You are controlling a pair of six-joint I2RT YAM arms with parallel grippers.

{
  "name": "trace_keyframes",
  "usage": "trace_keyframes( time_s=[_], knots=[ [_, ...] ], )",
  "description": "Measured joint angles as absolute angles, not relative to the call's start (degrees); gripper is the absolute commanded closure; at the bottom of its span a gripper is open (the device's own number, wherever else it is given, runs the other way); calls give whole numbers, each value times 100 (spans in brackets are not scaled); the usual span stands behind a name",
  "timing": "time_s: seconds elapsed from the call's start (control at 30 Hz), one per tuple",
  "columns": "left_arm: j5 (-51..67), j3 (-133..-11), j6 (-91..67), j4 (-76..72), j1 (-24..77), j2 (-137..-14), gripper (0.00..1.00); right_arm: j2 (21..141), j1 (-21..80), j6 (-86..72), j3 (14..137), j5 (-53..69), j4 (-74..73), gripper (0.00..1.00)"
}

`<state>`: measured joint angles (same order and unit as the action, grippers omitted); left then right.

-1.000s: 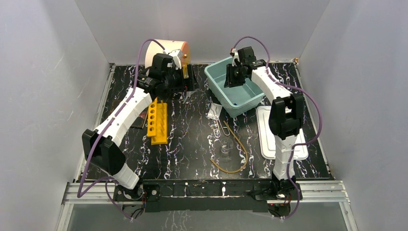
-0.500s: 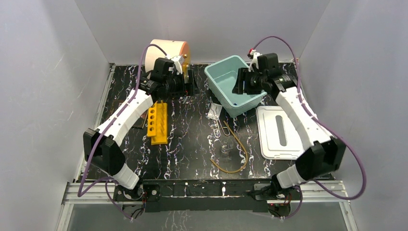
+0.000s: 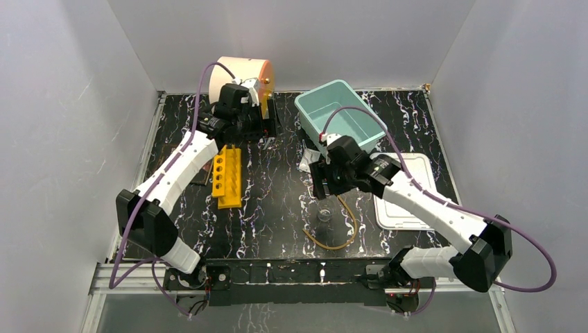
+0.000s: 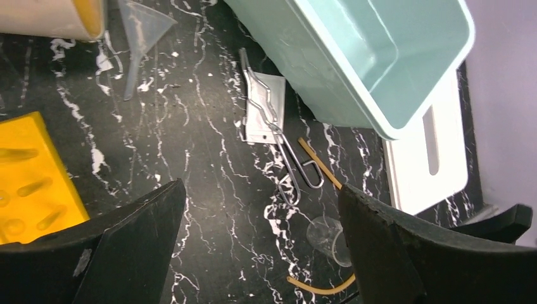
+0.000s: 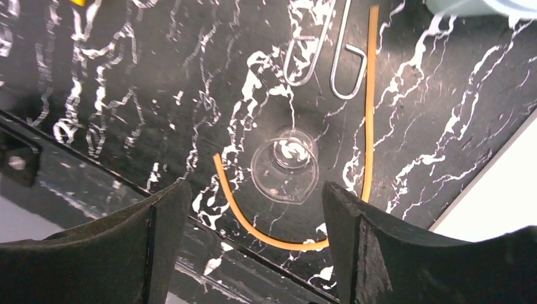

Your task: Organize the chemistry lab equipment

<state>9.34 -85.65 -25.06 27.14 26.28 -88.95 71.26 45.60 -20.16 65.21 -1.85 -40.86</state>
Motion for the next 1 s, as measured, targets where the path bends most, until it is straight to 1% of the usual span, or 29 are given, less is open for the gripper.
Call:
trace_keyframes(
  time_s=[0.07,0.13,0.3,0.4,0.53,0.83,0.87,0.93,1.0],
  knots=[
    [707,-8565,-2512,2751,2628,-8877,8,7129,4748,-2191,6346,-513,-4145,7],
    [281,-8565,-2565,2860,2635,-8868,4,7161,4995,-2340,6217,-801,-4257,2],
    [-631,-8565,-2751,3208,2635,-8864,2,7382,5347,-2554,5986,-1238,-4346,1],
    [-827,-8565,-2814,3288,2630,-8862,2,7684,5389,-2628,5857,-1389,-4320,1],
    [-797,-8565,-2836,3306,2633,-8860,2,8077,5402,-2703,5771,-1500,-4235,1],
    [-613,-8565,-2836,3299,2633,-8820,2,8648,5400,-2987,5741,-1695,-3839,12],
    [-593,-8565,-2836,3299,2633,-8820,2,8687,5400,-3006,5732,-1730,-3815,14],
    [-552,-8565,-2836,3297,2633,-8820,2,8748,5398,-3015,5721,-1804,-3763,23],
    [-521,-8565,-2834,3282,2633,-8820,2,8792,5395,-3009,5721,-1881,-3719,26]
  ],
)
